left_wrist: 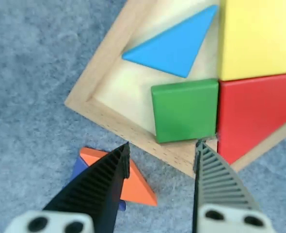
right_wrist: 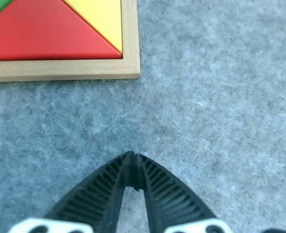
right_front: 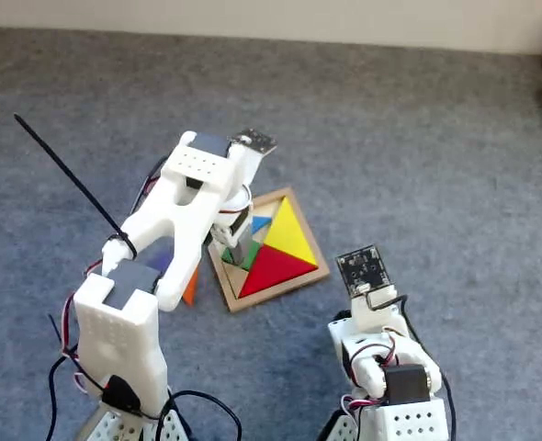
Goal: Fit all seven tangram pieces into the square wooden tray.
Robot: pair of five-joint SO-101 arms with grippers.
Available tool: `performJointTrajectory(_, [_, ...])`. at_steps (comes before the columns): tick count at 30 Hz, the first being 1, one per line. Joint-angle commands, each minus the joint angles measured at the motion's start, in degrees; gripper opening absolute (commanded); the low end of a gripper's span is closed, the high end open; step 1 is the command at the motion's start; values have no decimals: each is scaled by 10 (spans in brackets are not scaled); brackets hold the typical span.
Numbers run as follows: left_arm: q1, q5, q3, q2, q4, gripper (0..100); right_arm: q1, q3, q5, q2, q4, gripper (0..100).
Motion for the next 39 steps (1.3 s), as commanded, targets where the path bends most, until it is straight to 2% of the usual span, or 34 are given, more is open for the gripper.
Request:
performJointTrajectory(1, [8,10,-32,-42,0,217,4,80,-1,6,4,5])
performJointTrajectory(11, [-16,14,-119,-36,2,217,4,80,-1,6,4,5])
performJointTrajectory(17, [-28,87,-125,-35,-68,220,4,80,-1,6,4,5])
performJointTrajectory(25, [-28,85,-66,-35,-164,220,4,80,-1,6,4,5])
performJointTrajectory(36, [-28,84,38,-35,-245,220,4,80,-1,6,4,5])
performJointTrajectory(39, [-28,61,56,-35,-251,217,4,80,-1,6,4,5])
